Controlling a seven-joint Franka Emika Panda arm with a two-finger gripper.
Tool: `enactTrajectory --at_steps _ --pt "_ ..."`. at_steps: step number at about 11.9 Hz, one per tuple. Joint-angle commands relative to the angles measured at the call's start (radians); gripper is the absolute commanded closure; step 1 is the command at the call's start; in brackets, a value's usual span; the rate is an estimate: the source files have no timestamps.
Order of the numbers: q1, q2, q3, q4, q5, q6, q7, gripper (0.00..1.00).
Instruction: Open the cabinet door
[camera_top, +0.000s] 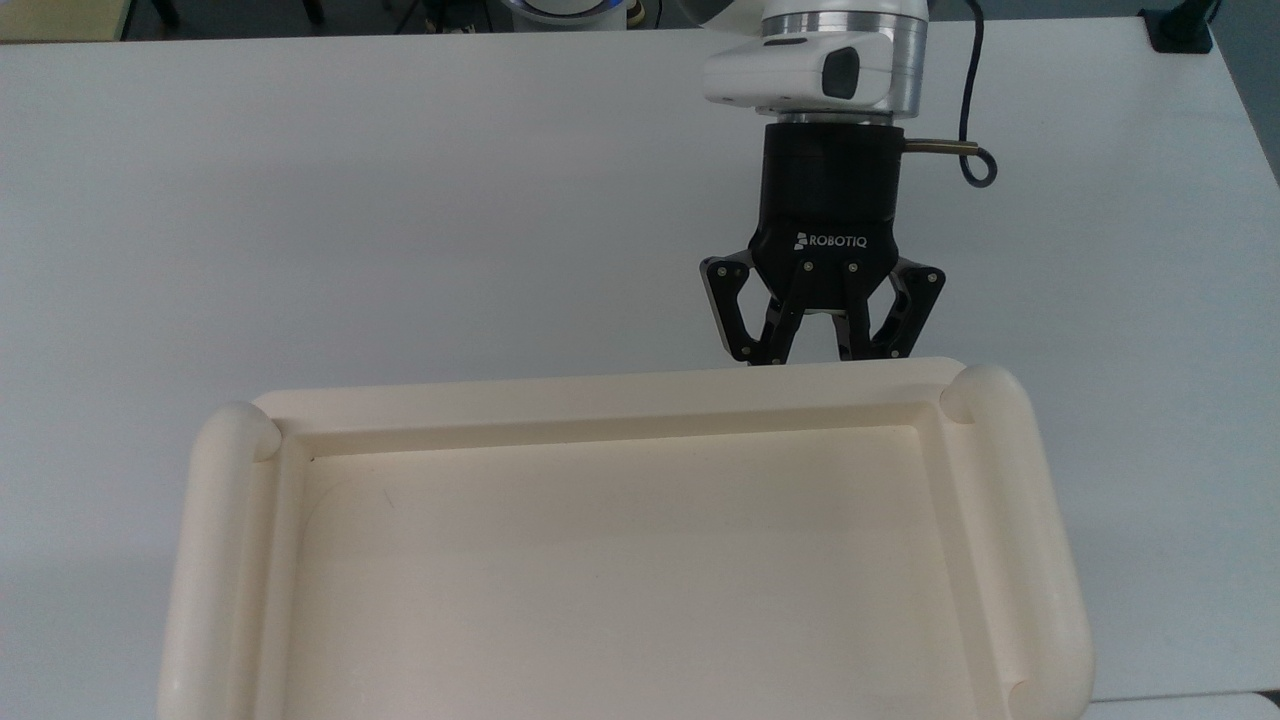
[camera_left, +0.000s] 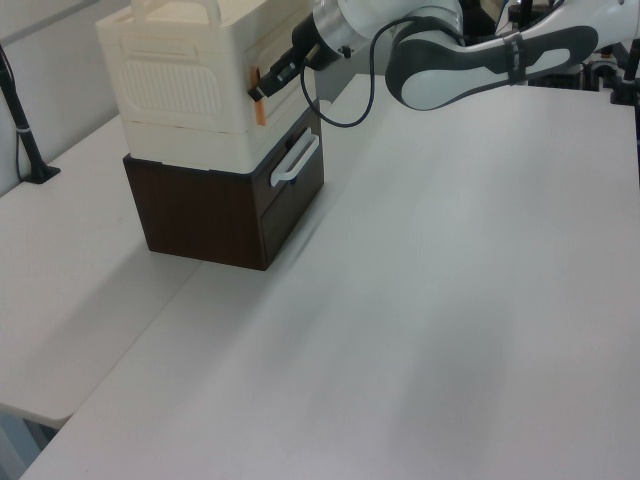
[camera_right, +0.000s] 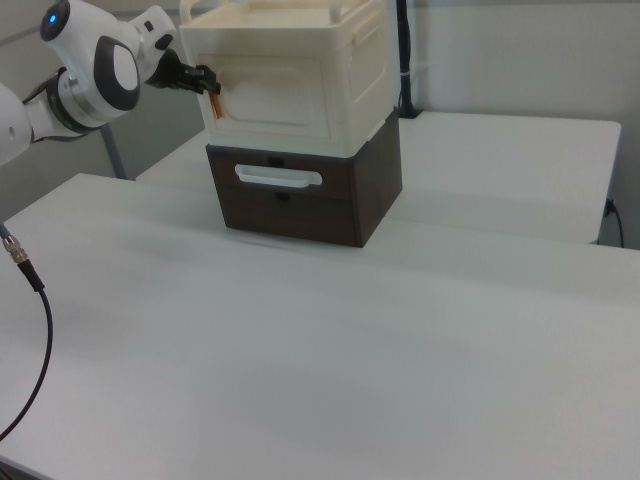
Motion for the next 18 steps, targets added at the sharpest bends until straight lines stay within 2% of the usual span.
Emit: enactTrajectory --at_steps 1,5,12,13,14,15,16,18 --pt "0.022 0.013 -0.016 0.013 -0.028 0.023 0.027 0.57" --pt "0.01 0.013 -0.016 0.01 -0.071 0.052 0.027 0.6" --pt "-0.007 0.013 -0.022 0.003 -0.091 0.085 0.025 0.64" --pt "-0.003 0.012 -0.017 -0.006 -0.092 0.083 0.028 0.67" --pt "0.0 0.01 -0.014 -0.014 -0.091 0.082 0.029 0.78" --pt "0.0 0.008 -0.013 -0.016 -0.086 0.082 0.03 0.95" --pt "0.0 0.007 -0.011 -0.02 -0.083 0.082 0.03 0.99" --pt "0.002 -0.004 -0.004 -0.037 -0.08 0.08 0.032 0.99"
